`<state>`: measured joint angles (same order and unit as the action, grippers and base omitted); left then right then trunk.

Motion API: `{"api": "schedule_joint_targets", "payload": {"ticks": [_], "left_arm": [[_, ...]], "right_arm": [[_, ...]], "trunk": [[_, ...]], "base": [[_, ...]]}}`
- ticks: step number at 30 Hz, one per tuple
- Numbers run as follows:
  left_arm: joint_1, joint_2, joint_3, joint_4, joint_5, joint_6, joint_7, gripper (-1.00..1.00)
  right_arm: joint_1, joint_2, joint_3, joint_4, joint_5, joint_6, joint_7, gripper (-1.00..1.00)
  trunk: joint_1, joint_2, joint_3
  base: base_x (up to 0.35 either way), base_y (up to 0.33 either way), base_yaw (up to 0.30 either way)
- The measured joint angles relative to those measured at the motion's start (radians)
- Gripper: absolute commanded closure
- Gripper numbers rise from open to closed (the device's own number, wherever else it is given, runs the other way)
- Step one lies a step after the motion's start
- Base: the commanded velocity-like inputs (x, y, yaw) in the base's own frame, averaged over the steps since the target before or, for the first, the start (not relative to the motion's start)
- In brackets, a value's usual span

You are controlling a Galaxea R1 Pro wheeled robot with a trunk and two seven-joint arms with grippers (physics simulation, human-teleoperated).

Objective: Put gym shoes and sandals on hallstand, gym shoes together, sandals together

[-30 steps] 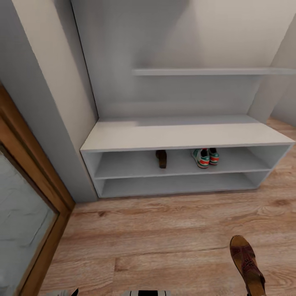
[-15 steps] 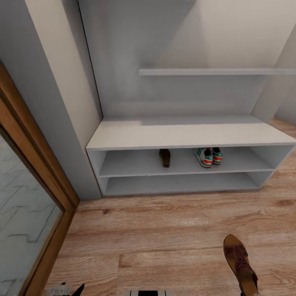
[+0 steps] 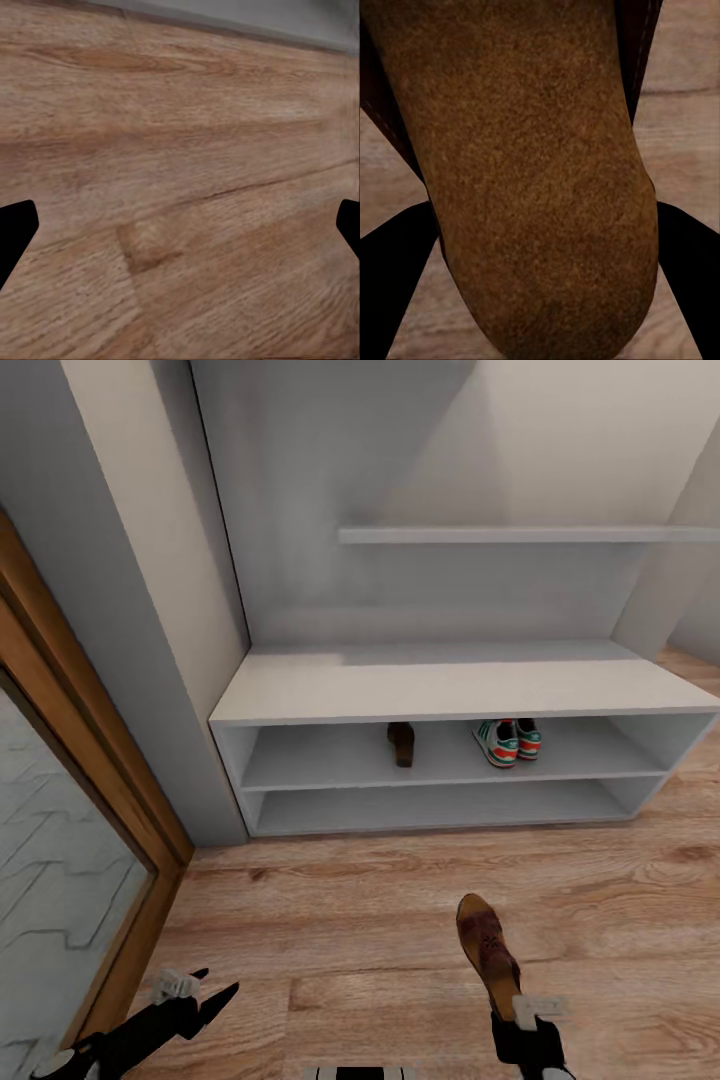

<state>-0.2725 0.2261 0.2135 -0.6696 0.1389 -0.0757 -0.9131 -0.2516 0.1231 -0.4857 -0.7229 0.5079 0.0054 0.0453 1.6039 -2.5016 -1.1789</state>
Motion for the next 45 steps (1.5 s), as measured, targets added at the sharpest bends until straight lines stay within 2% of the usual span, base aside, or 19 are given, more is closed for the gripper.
{"api": "schedule_joint_targets", "payload": {"ticks": [3,4,8,9,10,13,17,18,20,24,26,28,29,32,34,39,45], "left_arm": [[-0.020,0.000,-0.021,-0.003,-0.033,0.019,-0.012,-1.00],[-0.037,0.000,-0.035,-0.004,-0.062,0.027,-0.017,-1.00],[-0.075,0.001,-0.054,-0.004,-0.127,0.043,-0.023,-1.00],[-0.090,0.001,-0.059,-0.003,-0.151,0.058,-0.026,-1.00],[-0.096,0.001,-0.060,-0.003,-0.162,0.067,-0.028,-1.00],[-0.106,0.003,-0.061,-0.003,-0.179,0.092,-0.040,-1.00],[-0.111,0.004,-0.060,-0.003,-0.191,0.113,-0.089,-1.00],[-0.112,0.004,-0.059,-0.002,-0.194,0.116,-0.117,-1.00],[-0.112,0.005,-0.056,-0.003,-0.197,0.119,-0.166,-1.00],[-0.113,0.005,-0.052,-0.003,-0.196,0.120,-0.203,-1.00],[-0.116,0.005,-0.052,-0.003,-0.197,0.120,-0.216,-1.00],[-0.119,0.005,-0.052,-0.003,-0.199,0.121,-0.223,-1.00],[-0.120,0.014,-0.054,-0.003,-0.202,0.121,-0.259,-1.00],[-0.114,0.017,-0.055,-0.003,-0.202,0.120,-0.284,-1.00],[-0.105,0.009,-0.066,-0.002,-0.200,0.119,-0.300,-1.00],[-0.107,-0.011,-0.090,-0.003,-0.200,0.118,-0.302,-1.00],[-0.107,-0.017,-0.097,-0.003,-0.197,0.118,-0.304,-1.00]], "right_arm": [[-0.049,0.017,0.019,0.002,0.000,0.090,-0.005,1.00],[-0.078,0.025,0.033,0.003,-0.002,0.141,-0.007,1.00],[-0.146,0.047,0.056,0.004,-0.002,0.217,-0.010,1.00],[-0.182,0.050,0.064,0.007,-0.002,0.241,-0.010,1.00],[-0.202,0.050,0.067,0.008,0.000,0.250,-0.011,1.00],[-0.258,0.050,0.073,0.028,0.000,0.268,-0.011,1.00],[-0.350,0.050,0.078,0.105,0.002,0.282,-0.016,1.00],[-0.391,0.050,0.079,0.142,0.001,0.285,-0.027,1.00],[-0.474,0.050,0.079,0.214,0.004,0.288,-0.074,1.00],[-0.588,0.050,0.079,0.310,0.002,0.288,-0.184,1.00],[-0.645,0.050,0.078,0.332,0.001,0.288,-0.212,1.00],[-0.660,0.050,0.078,0.335,-0.002,0.287,-0.215,1.00],[-0.668,0.050,0.076,0.337,-0.029,0.285,-0.214,1.00],[-0.670,0.050,0.075,0.339,-0.062,0.284,-0.213,1.00],[-0.671,0.051,0.075,0.376,-0.085,0.283,-0.212,1.00],[-0.671,0.051,0.076,0.401,-0.081,0.284,-0.211,1.00],[-0.671,0.051,0.076,0.413,-0.081,0.284,-0.213,1.00]], "trunk": [[0.000,0.000,0.000],[0.000,0.000,0.000],[0.000,0.000,0.000],[0.000,0.000,0.000],[0.000,0.000,0.000],[0.000,0.000,0.000],[0.000,0.000,0.000],[0.000,0.000,0.000],[0.000,0.000,0.000],[0.000,0.000,0.000],[0.000,0.000,0.000],[0.000,0.000,0.000],[0.000,0.000,0.000],[0.000,0.000,0.000],[0.000,0.000,0.000],[0.000,0.000,0.000],[0.000,0.000,-0.001]], "base": [[0.000,0.000,0.000],[0.000,0.000,0.000],[0.000,0.000,0.000],[0.000,0.000,0.000],[0.000,0.000,0.000],[0.000,0.000,0.000],[0.000,0.000,0.000],[0.000,0.000,0.000],[0.000,0.000,0.000],[0.000,0.000,0.000],[0.000,0.000,0.000],[0.000,0.000,0.000],[0.000,0.000,0.000],[0.000,0.000,0.000],[0.000,0.000,0.000],[0.000,0.000,0.000],[0.000,0.000,0.029]]}}
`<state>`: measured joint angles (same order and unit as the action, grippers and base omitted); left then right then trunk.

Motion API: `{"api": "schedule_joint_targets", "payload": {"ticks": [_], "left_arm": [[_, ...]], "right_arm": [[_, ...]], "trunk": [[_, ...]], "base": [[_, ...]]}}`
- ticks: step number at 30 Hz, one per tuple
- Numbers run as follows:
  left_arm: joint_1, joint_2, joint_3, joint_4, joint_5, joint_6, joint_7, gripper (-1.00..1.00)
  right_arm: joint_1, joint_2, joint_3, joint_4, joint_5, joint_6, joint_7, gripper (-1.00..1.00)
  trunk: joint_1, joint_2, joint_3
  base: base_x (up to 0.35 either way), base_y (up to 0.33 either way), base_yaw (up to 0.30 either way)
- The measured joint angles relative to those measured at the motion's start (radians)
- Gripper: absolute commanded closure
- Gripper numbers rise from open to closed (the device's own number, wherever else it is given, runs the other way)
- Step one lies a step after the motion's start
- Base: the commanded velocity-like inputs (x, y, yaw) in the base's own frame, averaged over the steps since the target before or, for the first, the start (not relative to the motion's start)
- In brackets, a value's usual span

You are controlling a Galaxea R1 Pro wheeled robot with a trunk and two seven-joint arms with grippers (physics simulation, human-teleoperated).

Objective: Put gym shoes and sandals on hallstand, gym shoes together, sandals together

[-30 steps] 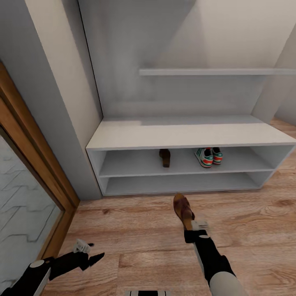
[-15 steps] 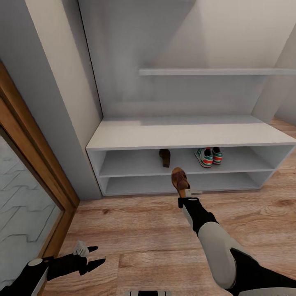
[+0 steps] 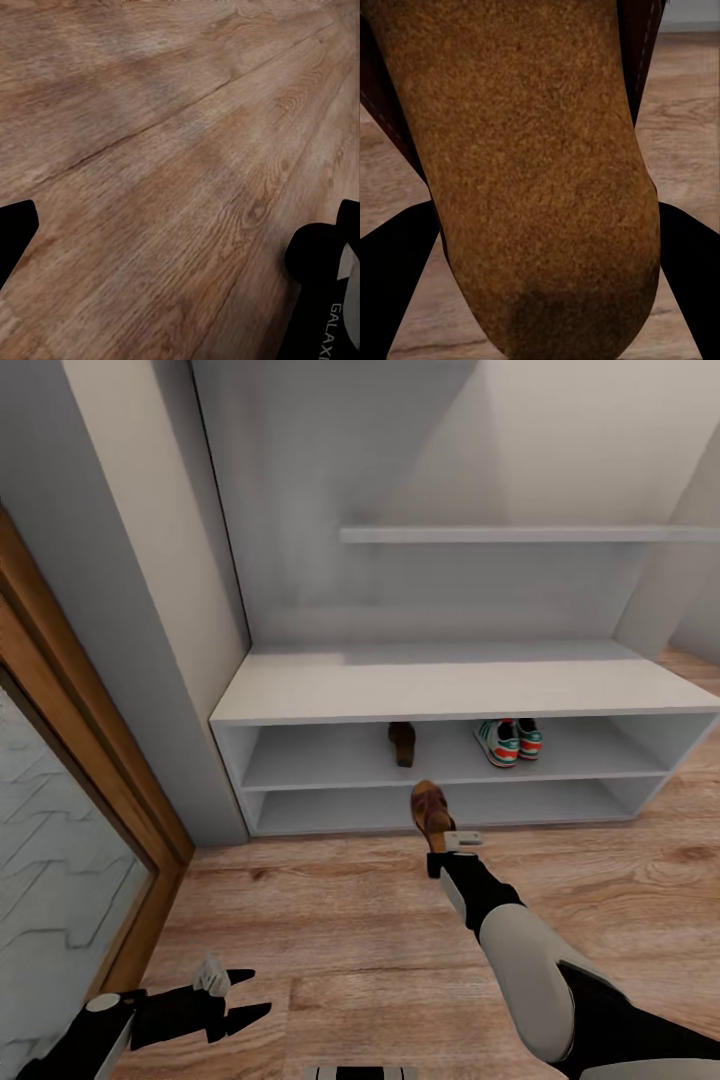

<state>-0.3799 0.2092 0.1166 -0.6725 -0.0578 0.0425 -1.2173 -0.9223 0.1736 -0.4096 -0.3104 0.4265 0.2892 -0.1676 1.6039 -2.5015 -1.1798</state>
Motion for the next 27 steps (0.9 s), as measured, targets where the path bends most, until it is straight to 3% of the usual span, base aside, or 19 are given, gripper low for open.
{"api": "schedule_joint_targets", "payload": {"ticks": [9,20,27], "left_arm": [[0.000,-0.006,0.002,-0.002,0.002,-0.001,-0.043,-1.00],[-0.004,-0.019,0.001,-0.006,0.004,0.000,-0.052,-1.00],[-0.004,-0.020,0.004,-0.093,0.008,0.011,-0.059,-1.00]], "right_arm": [[0.001,0.000,-0.001,0.013,0.001,-0.001,-0.003,1.00],[0.001,0.000,-0.001,0.013,-0.001,-0.002,-0.003,1.00],[0.001,0.000,-0.001,0.008,-0.001,-0.002,-0.003,1.00]], "trunk": [[0.000,0.000,-0.008],[0.000,0.000,-0.021],[0.000,0.000,-0.029]], "base": [[0.000,0.000,0.158],[0.000,0.000,0.185],[0.000,0.000,0.186]]}}
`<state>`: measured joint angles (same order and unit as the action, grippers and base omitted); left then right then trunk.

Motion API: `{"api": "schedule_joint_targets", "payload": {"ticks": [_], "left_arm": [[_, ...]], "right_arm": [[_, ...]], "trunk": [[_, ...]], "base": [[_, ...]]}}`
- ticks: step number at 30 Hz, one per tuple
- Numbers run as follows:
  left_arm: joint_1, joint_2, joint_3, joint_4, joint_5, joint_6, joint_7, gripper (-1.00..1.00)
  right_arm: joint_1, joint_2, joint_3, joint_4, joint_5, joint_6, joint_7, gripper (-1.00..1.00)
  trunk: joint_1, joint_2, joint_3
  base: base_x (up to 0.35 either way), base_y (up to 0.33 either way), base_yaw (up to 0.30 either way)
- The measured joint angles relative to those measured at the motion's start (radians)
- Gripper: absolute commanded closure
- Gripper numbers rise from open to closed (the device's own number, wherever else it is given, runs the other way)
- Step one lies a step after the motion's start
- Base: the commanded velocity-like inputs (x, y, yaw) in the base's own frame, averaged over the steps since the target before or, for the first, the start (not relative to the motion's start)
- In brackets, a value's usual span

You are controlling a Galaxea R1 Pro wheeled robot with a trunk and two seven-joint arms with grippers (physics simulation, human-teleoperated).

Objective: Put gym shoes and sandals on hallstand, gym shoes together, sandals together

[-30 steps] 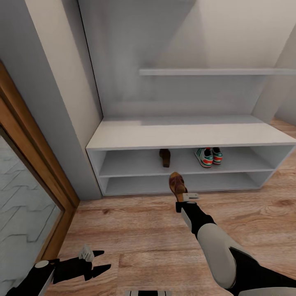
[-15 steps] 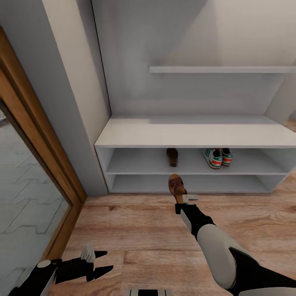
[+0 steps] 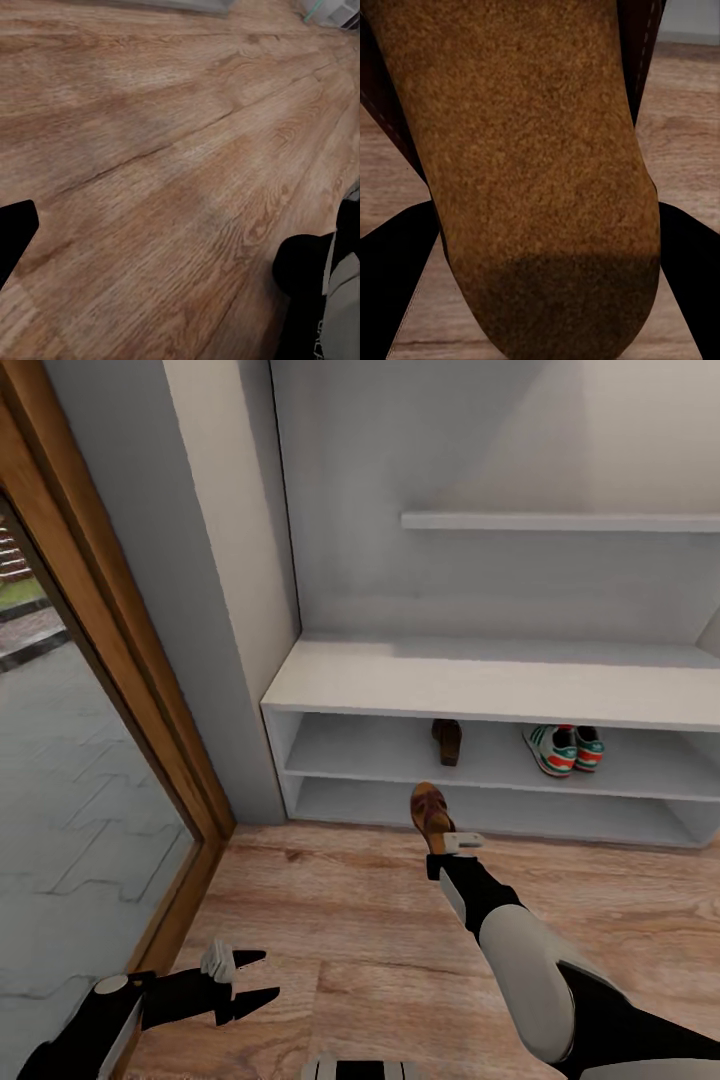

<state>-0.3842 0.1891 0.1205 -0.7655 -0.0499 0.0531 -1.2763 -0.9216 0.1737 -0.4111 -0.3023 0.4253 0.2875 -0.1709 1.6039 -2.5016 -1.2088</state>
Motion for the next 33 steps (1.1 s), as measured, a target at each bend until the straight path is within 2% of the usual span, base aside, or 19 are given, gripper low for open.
{"api": "schedule_joint_targets", "payload": {"ticks": [5,11,18,21,23,29,33], "left_arm": [[0.001,-0.015,0.003,-0.033,0.010,0.007,-0.032,-1.00],[0.001,-0.030,0.002,-0.038,0.021,0.009,-0.041,-1.00],[0.002,-0.033,0.001,-0.039,0.022,0.008,-0.043,-1.00],[0.003,-0.034,0.001,-0.039,0.023,0.008,-0.043,-1.00],[0.003,-0.035,0.001,-0.039,0.023,0.009,-0.043,-1.00],[0.003,-0.035,0.001,-0.039,0.024,0.009,-0.044,-1.00],[0.003,-0.035,0.001,-0.039,0.024,0.009,-0.044,-1.00]], "right_arm": [[0.000,0.000,0.000,-0.002,-0.001,0.000,0.000,1.00],[0.000,0.000,-0.001,-0.006,-0.001,0.000,-0.001,1.00],[0.000,0.000,-0.004,-0.008,-0.002,0.001,-0.005,1.00],[0.000,0.000,-0.005,-0.012,-0.008,0.001,-0.026,1.00],[0.000,0.000,-0.005,-0.025,-0.031,0.001,-0.047,1.00],[-0.001,0.000,-0.003,-0.058,-0.149,0.001,-0.103,1.00],[0.000,0.000,-0.002,-0.060,-0.165,0.000,-0.107,1.00]], "trunk": [[0.000,0.000,-0.006],[0.000,0.000,-0.010],[0.000,0.000,-0.010],[0.000,0.000,-0.010],[0.000,0.000,-0.010],[0.000,0.000,-0.010],[0.000,0.000,-0.010]], "base": [[0.000,0.000,0.186],[0.000,0.000,0.084],[0.000,0.000,0.010],[0.000,0.000,0.002],[0.000,0.000,0.000],[0.000,0.000,0.000],[0.036,0.000,0.000]]}}
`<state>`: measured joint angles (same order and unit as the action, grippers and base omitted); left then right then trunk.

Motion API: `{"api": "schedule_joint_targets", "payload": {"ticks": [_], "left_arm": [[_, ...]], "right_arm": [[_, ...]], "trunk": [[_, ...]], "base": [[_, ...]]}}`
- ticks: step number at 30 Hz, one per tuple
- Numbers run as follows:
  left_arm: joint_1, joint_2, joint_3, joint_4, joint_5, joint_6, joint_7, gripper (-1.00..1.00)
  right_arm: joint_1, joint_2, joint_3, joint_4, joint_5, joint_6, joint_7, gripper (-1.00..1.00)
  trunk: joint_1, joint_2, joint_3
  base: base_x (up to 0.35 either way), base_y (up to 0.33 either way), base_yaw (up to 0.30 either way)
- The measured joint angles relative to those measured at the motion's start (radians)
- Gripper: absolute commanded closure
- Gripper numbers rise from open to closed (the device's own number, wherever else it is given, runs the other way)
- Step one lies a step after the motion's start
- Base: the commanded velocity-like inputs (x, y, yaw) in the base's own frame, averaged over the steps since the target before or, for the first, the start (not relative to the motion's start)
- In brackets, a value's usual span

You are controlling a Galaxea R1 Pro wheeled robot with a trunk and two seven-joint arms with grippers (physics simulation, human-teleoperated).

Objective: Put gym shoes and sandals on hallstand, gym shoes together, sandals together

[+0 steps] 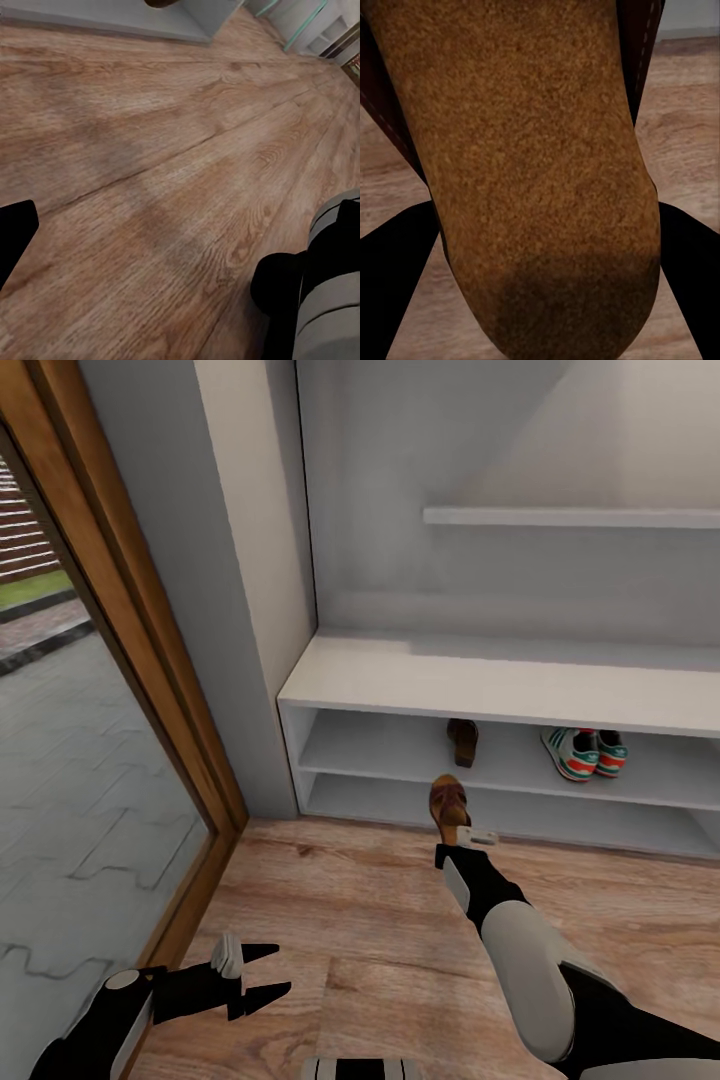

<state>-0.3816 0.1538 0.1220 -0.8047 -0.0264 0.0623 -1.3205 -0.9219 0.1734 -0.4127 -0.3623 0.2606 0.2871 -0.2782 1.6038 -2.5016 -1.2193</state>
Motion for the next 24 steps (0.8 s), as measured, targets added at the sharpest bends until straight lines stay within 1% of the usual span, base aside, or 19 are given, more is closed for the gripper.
{"api": "schedule_joint_targets", "payload": {"ticks": [10,11,13,24], "left_arm": [[0.000,0.000,0.000,0.000,0.000,-0.001,0.000,-1.00],[0.000,0.000,0.000,0.000,0.000,-0.001,0.000,-1.00],[0.003,-0.008,-0.002,-0.001,0.001,-0.006,-0.001,-1.00],[0.005,-0.006,-0.003,-0.004,0.001,-0.006,-0.001,-1.00]], "right_arm": [[0.000,0.000,0.002,0.004,-0.007,0.000,0.001,1.00],[0.000,0.000,0.002,0.004,-0.007,0.000,0.002,1.00],[0.000,0.000,0.002,0.006,-0.006,-0.001,0.002,1.00],[-0.001,0.000,0.001,0.006,-0.006,-0.001,0.002,1.00]], "trunk": [[0.000,0.000,0.000],[0.000,0.000,0.000],[0.000,0.000,0.000],[0.000,0.000,0.000]], "base": [[0.209,0.000,0.000],[0.000,0.000,0.000],[0.000,0.000,0.000],[0.000,0.000,0.000]]}}
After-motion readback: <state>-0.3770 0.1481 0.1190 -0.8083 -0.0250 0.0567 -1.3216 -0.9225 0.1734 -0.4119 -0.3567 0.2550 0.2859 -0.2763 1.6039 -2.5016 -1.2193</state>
